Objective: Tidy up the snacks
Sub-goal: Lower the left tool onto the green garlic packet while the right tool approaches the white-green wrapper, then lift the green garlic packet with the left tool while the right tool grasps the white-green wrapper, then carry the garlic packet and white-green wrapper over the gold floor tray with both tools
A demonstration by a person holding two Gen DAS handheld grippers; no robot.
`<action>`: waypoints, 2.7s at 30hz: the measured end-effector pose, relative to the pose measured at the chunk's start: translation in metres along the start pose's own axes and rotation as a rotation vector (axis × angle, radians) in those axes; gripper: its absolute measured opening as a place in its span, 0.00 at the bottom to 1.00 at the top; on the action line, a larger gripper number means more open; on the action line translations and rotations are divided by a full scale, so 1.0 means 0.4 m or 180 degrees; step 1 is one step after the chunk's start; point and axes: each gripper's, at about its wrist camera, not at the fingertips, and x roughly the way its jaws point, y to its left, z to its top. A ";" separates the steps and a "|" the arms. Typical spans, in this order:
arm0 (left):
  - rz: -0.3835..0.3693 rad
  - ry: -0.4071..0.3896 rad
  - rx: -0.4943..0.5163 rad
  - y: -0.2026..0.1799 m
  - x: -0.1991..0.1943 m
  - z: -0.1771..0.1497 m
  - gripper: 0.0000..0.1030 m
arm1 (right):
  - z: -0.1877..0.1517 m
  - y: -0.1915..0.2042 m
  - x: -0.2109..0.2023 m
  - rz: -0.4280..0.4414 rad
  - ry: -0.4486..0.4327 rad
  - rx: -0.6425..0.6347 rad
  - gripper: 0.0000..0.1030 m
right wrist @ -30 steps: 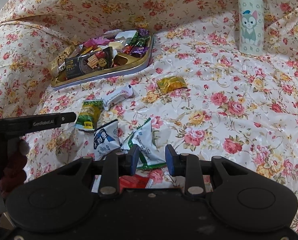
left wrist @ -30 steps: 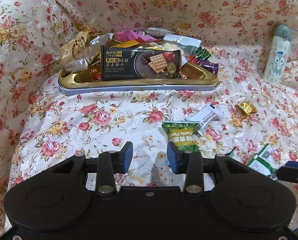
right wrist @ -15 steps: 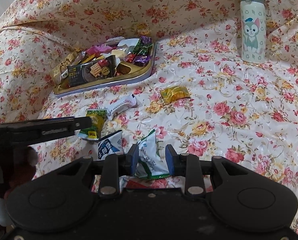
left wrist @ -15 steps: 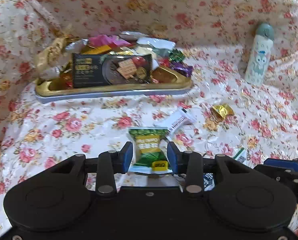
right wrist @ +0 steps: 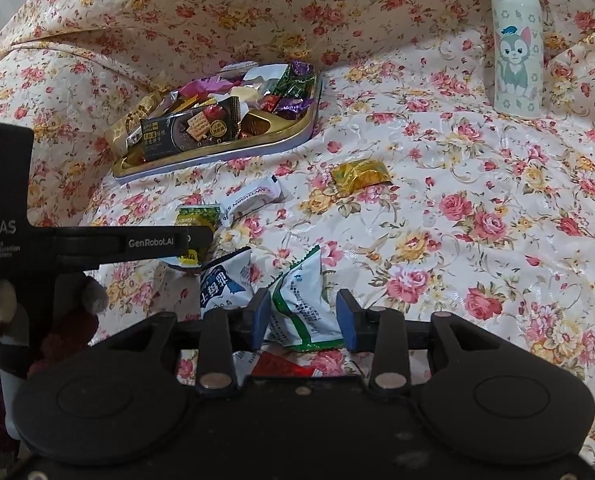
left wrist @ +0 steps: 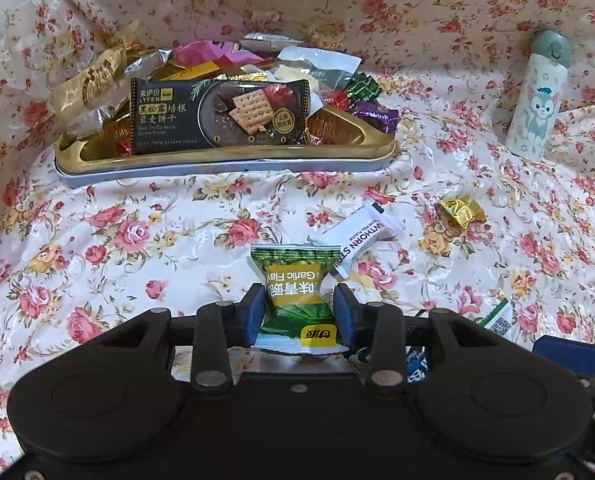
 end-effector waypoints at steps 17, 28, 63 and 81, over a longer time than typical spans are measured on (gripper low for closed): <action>-0.0057 0.0036 -0.0094 0.007 -0.013 -0.004 0.39 | -0.002 0.013 0.048 0.0001 0.0083 -0.0144 0.50; 0.0002 -0.0042 -0.0104 0.003 -0.072 -0.020 0.39 | -0.007 0.011 0.055 -0.0056 0.0055 -0.0146 0.48; 0.0260 -0.0124 -0.0059 -0.090 -0.331 -0.221 0.39 | -0.169 0.011 -0.281 -0.0076 -0.0541 -0.0038 0.40; 0.0206 -0.0054 -0.0197 -0.159 -0.456 -0.411 0.39 | -0.399 -0.006 -0.458 0.0005 -0.0582 0.0197 0.40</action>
